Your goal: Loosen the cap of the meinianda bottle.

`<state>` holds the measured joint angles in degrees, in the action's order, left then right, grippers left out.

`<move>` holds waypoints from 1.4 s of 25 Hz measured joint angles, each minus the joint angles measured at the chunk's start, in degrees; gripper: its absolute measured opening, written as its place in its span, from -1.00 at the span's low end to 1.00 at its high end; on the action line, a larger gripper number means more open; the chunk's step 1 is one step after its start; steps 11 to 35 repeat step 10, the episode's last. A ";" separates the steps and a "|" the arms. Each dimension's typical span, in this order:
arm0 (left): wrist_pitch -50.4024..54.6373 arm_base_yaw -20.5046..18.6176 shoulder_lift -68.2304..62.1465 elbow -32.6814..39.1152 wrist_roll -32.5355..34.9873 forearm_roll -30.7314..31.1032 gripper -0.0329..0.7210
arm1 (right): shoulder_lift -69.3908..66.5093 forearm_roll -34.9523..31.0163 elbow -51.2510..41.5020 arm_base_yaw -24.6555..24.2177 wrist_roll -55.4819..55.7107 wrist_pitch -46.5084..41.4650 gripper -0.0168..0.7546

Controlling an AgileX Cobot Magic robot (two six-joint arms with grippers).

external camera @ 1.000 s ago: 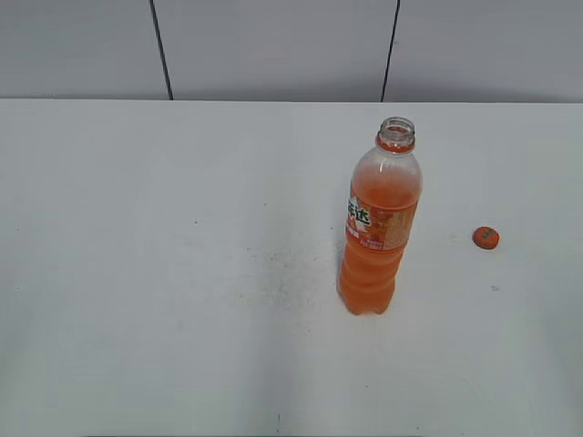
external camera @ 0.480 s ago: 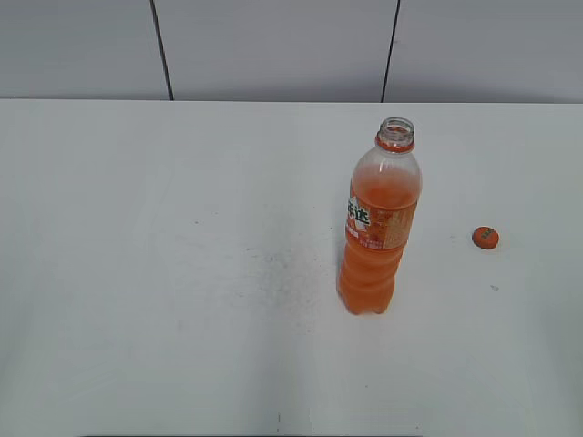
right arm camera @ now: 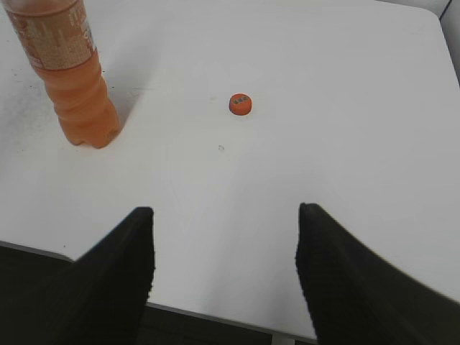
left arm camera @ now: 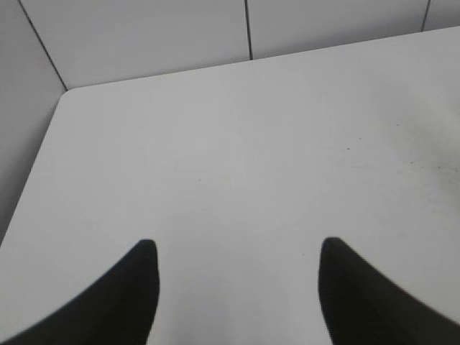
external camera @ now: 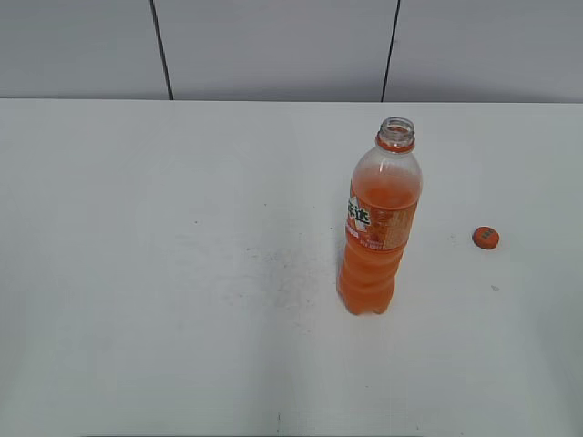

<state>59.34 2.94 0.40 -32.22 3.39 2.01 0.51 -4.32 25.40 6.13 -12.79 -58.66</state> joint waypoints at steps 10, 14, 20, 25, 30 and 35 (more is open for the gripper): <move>0.00 -0.32 0.00 0.00 0.00 0.00 0.24 | 0.00 0.00 0.00 0.45 0.00 0.00 0.26; 0.00 -0.32 0.00 0.00 0.00 0.00 0.24 | 0.00 0.00 0.00 0.45 0.00 0.00 0.26; 0.00 -0.32 0.00 0.00 0.00 0.00 0.24 | 0.00 0.00 0.00 0.45 0.00 0.00 0.26; 0.00 -0.32 0.00 0.00 0.00 0.00 0.24 | 0.00 0.00 0.00 0.45 0.00 0.00 0.26; 0.00 -0.32 0.00 0.00 0.00 0.00 0.24 | 0.00 0.00 0.00 0.45 0.00 0.00 0.26; 0.00 -0.32 0.00 0.00 0.00 0.00 0.24 | 0.00 0.00 0.00 0.45 0.00 0.00 0.26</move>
